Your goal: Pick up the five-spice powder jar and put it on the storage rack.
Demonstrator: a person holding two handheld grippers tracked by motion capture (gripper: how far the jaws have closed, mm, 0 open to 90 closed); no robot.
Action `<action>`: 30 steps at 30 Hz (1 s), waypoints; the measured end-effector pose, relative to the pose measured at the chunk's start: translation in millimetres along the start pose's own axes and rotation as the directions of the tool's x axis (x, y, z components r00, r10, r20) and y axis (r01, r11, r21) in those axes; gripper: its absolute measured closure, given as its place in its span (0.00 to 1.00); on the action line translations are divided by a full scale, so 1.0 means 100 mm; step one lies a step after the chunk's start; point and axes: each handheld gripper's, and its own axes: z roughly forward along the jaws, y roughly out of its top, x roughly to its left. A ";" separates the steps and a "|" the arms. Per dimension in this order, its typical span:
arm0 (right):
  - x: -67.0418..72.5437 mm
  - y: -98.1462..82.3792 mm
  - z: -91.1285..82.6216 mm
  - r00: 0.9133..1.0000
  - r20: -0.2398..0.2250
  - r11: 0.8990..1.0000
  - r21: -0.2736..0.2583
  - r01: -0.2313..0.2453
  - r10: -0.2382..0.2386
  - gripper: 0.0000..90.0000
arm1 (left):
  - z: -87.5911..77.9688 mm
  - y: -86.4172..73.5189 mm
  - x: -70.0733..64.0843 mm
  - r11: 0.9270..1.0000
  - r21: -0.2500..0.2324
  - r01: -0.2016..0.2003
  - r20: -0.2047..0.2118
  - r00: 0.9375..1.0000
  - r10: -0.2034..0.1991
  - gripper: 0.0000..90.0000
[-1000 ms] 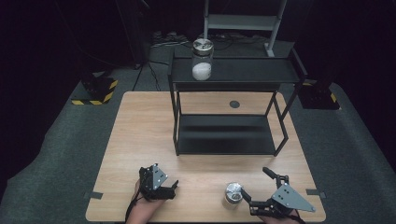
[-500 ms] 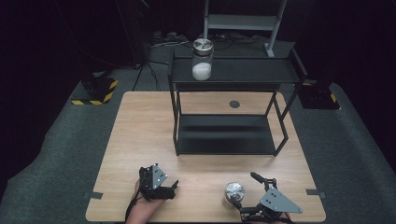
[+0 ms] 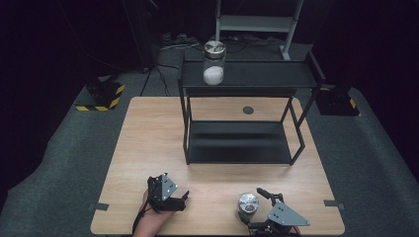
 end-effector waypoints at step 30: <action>-0.12 -0.19 0.04 0.996 -0.059 0.998 -0.029 -0.063 0.061 0.37 | 0.00 0.00 0.04 1.000 0.000 0.016 0.013 1.000 -0.016 0.01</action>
